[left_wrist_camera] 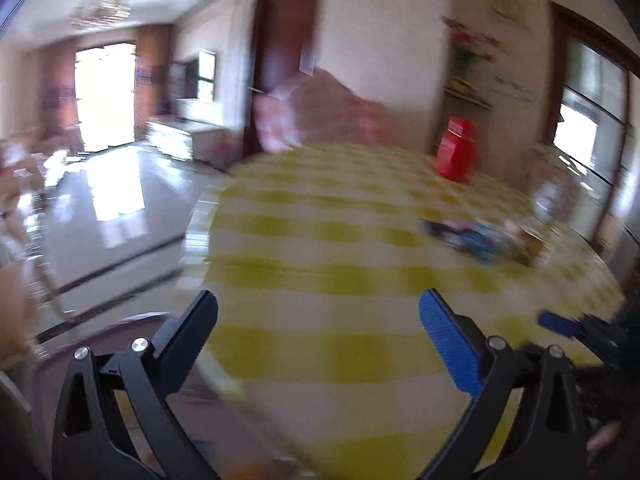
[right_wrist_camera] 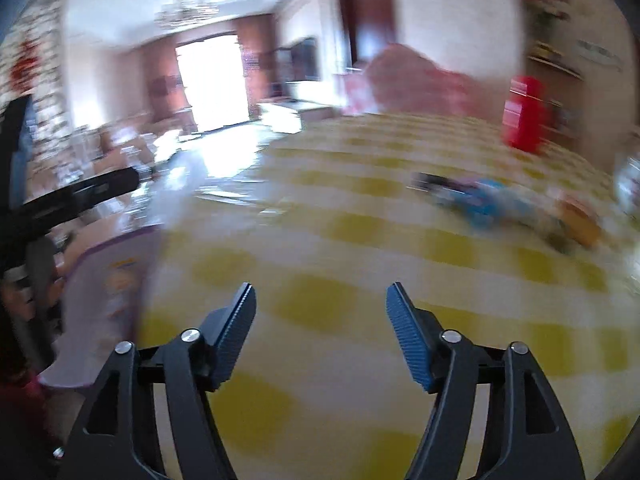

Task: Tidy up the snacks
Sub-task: 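Open both tools over the box and return to the table, then grasp the green-yellow snack bag with the right tool while the left tool grasps a white packet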

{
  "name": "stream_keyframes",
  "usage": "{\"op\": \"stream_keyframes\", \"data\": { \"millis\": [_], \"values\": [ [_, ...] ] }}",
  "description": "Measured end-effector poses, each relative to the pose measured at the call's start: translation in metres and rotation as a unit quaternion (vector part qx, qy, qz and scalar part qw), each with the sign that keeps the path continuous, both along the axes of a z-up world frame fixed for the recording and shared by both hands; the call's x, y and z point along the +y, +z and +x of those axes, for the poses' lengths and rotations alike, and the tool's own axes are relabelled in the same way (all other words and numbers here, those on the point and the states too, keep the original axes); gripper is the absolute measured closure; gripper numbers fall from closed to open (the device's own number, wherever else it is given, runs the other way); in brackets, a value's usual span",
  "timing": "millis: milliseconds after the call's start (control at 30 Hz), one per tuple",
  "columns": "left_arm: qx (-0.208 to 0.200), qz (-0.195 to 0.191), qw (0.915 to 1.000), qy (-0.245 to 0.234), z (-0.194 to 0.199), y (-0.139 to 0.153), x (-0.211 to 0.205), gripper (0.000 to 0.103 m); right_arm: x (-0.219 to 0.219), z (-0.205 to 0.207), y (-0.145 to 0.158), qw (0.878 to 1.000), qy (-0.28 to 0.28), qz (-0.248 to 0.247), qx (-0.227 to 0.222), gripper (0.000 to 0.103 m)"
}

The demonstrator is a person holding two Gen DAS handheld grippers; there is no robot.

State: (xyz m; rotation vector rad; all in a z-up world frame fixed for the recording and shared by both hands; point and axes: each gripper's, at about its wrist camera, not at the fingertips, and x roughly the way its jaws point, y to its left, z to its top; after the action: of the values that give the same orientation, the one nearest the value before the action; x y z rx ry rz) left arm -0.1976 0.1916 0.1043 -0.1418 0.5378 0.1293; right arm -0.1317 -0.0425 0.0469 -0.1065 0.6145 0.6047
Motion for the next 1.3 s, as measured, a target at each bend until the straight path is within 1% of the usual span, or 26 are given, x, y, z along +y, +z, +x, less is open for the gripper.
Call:
{"op": "stream_keyframes", "data": {
  "millis": [33,100,200,233,267,300,333,367,433,467,533,567,600,633,700,733,800,900,967,1033,1067,1133,1200,1300],
  "values": [
    [0.011,0.003,0.9997,-0.023,0.02,-0.003,-0.022,0.002,-0.014,0.01,-0.002,1.0,-0.019,-0.002,0.004,0.035],
    [0.028,0.004,0.9985,-0.047,0.055,-0.011,-0.051,0.002,-0.049,0.033,-0.006,0.998,-0.064,0.003,0.014,0.035],
    [0.043,-0.001,0.9972,-0.061,0.109,-0.026,-0.088,0.002,-0.097,0.064,-0.01,0.992,-0.121,0.005,0.022,0.035],
    [0.046,0.011,0.9966,-0.068,0.125,-0.031,-0.099,0.002,-0.106,0.073,-0.013,0.991,-0.131,0.004,0.024,0.035],
    [0.054,0.04,0.9945,-0.081,0.149,-0.037,-0.115,0.002,-0.118,0.086,-0.014,0.99,-0.141,0.002,0.026,0.035],
    [0.059,0.064,0.9913,-0.098,0.167,-0.042,-0.127,0.002,-0.128,0.097,-0.014,0.989,-0.146,0.001,0.027,0.035],
    [0.065,0.082,0.9862,-0.128,0.186,-0.048,-0.139,0.002,-0.139,0.111,-0.015,0.988,-0.149,0.002,0.029,0.035],
    [0.078,0.09,0.9801,-0.159,0.203,-0.054,-0.146,0.002,-0.145,0.12,-0.016,0.989,-0.147,0.002,0.032,0.035],
    [0.109,0.096,0.9703,-0.193,0.236,-0.065,-0.155,0.002,-0.158,0.139,-0.021,0.988,-0.15,-0.008,0.036,0.035],
    [0.116,0.098,0.9652,-0.213,0.249,-0.069,-0.158,0.004,-0.164,0.15,-0.024,0.987,-0.157,-0.016,0.041,0.035],
    [0.122,0.102,0.9559,-0.246,0.264,-0.075,-0.164,0.008,-0.174,0.173,-0.032,0.985,-0.161,-0.011,0.062,0.035],
    [0.13,0.108,0.9521,-0.255,0.273,-0.078,-0.166,0.01,-0.176,0.179,-0.034,0.984,-0.161,-0.006,0.073,0.035],
    [0.132,0.11,0.9507,-0.258,0.28,-0.081,-0.167,0.011,-0.176,0.184,-0.036,0.984,-0.159,-0.002,0.086,0.035],
    [0.133,0.105,0.9505,-0.261,0.286,-0.083,-0.165,0.013,-0.173,0.189,-0.037,0.984,-0.156,-0.002,0.088,0.035],
    [0.137,0.088,0.9502,-0.266,0.297,-0.087,-0.161,0.017,-0.164,0.198,-0.035,0.987,-0.141,-0.015,0.078,0.035],
    [0.14,0.087,0.9498,-0.266,0.304,-0.089,-0.159,0.018,-0.158,0.206,-0.036,0.988,-0.133,-0.019,0.079,0.035],
    [0.144,0.101,0.9459,-0.273,0.308,-0.088,-0.156,0.019,-0.154,0.22,-0.036,0.987,-0.131,-0.014,0.089,0.035],
    [0.148,0.095,0.9426,-0.283,0.314,-0.087,-0.157,0.024,-0.147,0.245,-0.039,0.984,-0.142,-0.012,0.108,0.035],
    [0.154,0.102,0.9386,-0.292,0.316,-0.09,-0.161,0.031,-0.142,0.256,-0.042,0.982,-0.145,-0.014,0.12,0.035],
    [0.163,0.108,0.935,-0.296,0.318,-0.094,-0.164,0.031,-0.139,0.263,-0.046,0.979,-0.157,-0.024,0.13,0.035],
    [0.167,0.108,0.9341,-0.296,0.319,-0.095,-0.164,0.033,-0.139,0.266,-0.048,0.977,-0.164,-0.029,0.131,0.036],
    [0.168,0.11,0.9347,-0.293,0.323,-0.096,-0.166,0.036,-0.142,0.268,-0.048,0.975,-0.174,-0.029,0.132,0.061],
    [0.17,0.108,0.9356,-0.29,0.327,-0.097,-0.166,0.036,-0.145,0.264,-0.045,0.977,-0.171,-0.026,0.124,0.067],
    [0.168,0.116,0.9355,-0.289,0.333,-0.097,-0.167,0.036,-0.141,0.253,-0.04,0.98,-0.164,-0.042,0.103,0.067]
  ]
}}
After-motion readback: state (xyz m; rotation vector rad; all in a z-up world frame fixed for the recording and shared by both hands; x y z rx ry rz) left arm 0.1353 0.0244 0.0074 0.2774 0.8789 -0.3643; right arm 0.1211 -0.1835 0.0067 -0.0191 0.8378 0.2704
